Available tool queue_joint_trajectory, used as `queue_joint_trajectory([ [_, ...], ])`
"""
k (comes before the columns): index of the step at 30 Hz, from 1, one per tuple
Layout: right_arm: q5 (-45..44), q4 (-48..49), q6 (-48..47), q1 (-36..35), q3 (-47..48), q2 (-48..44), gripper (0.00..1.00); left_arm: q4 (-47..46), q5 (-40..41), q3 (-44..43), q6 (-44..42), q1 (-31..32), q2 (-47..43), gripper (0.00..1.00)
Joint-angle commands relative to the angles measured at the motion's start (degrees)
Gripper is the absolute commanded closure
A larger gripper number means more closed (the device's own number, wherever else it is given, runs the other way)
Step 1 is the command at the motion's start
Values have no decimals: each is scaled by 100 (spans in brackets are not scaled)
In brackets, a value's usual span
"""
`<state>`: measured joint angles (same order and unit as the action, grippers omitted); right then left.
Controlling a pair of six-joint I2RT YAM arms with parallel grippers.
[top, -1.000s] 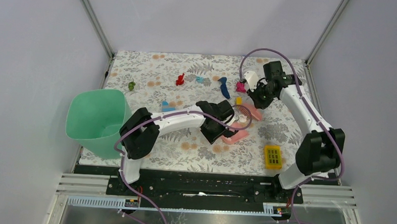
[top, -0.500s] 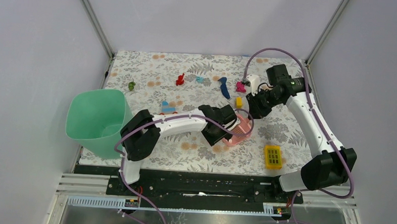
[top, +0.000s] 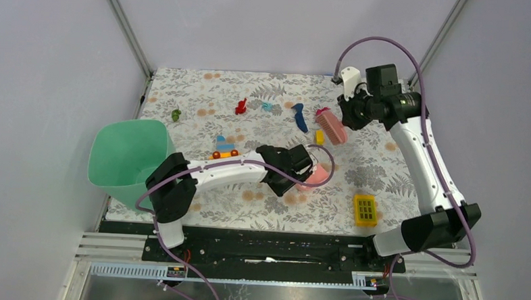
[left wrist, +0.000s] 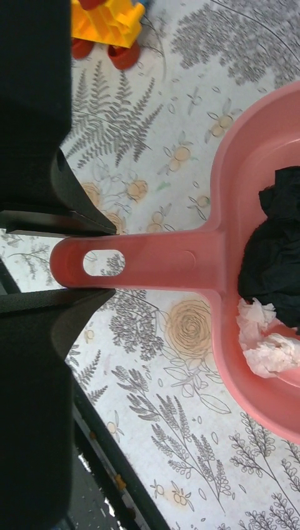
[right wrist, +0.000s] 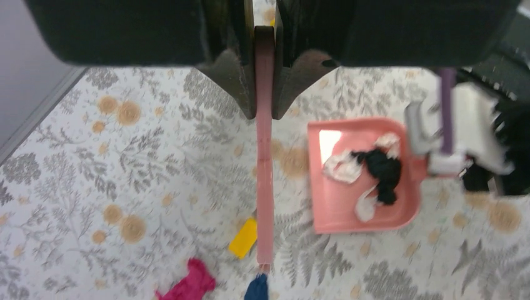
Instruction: Sweep away the paper scraps from the table
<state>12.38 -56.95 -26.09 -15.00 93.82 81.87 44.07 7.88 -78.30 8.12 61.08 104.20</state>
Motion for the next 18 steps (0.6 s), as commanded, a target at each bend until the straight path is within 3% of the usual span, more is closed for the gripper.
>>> queue_joint_trajectory([
  [1, -93, 1259, 546, -55, 335, 582, 100, 427, 271, -217, 448, -41, -423, 100],
  [5, -666, 1930, 566, -257, 669, 1228, 100, 572, 160, -143, 666, -151, -557, 100],
  [9, -868, 1986, 322, -394, 1508, 2087, 100, 748, 266, -62, 761, -266, -548, 100],
  [14, -1432, 2039, -270, -711, 2371, 3085, 100, 753, 108, 82, 849, -529, -518, 100],
  [18, -2096, 2410, -901, -982, 2465, 3757, 100, 752, 68, 37, 800, -652, -428, 100],
])
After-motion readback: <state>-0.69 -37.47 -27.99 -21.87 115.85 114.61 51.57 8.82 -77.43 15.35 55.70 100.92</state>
